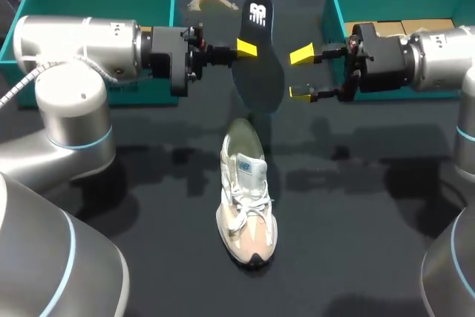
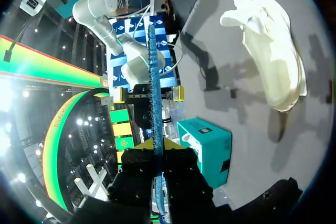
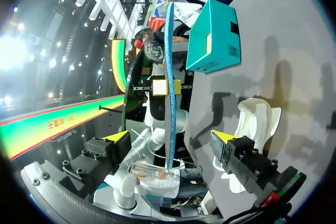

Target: Take the shoe out of the shoebox, open the shoe tongue, remove and reinsert the insole, then place the shoe into the shoebox

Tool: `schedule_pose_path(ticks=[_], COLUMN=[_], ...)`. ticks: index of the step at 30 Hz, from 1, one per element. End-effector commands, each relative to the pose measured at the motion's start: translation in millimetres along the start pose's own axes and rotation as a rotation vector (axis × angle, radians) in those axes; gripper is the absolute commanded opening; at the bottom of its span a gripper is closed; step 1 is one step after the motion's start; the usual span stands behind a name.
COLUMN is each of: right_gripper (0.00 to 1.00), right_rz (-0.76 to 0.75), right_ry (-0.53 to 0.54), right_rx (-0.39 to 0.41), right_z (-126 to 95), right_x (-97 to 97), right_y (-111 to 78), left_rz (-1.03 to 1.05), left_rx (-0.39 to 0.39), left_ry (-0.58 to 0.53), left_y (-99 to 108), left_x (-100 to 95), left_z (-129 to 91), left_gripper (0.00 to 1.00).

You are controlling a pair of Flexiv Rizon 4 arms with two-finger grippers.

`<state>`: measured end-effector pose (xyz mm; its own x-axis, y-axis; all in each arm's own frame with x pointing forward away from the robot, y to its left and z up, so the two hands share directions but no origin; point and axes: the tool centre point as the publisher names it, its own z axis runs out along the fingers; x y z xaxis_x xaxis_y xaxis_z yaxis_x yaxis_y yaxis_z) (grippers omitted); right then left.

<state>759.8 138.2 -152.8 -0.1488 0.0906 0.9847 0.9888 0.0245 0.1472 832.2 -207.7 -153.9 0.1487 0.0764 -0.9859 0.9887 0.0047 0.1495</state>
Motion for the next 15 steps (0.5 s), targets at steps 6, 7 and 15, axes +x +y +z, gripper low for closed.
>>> schedule_pose_path(ticks=[6, 7, 15], right_gripper=[1.0, 1.0, 0.79], right_rz=[-0.004, -0.004, -0.012], right_ry=[0.003, 0.005, 0.012], right_rx=[0.022, 0.023, 0.019], right_z=[24, 26, 32], right_x=[-3.8, -4.0, -5.6], right_y=[9.8, 10.1, 9.9], left_rz=[0.01, 0.007, -0.015], left_rx=[-0.001, -0.002, -0.006], left_ry=[0.006, 0.001, -0.01], left_y=[0, 0, -2], left_x=[1.0, 0.5, -2.0], left_z=[6, 7, 17], left_gripper=[0.0, 0.0, 0.0])
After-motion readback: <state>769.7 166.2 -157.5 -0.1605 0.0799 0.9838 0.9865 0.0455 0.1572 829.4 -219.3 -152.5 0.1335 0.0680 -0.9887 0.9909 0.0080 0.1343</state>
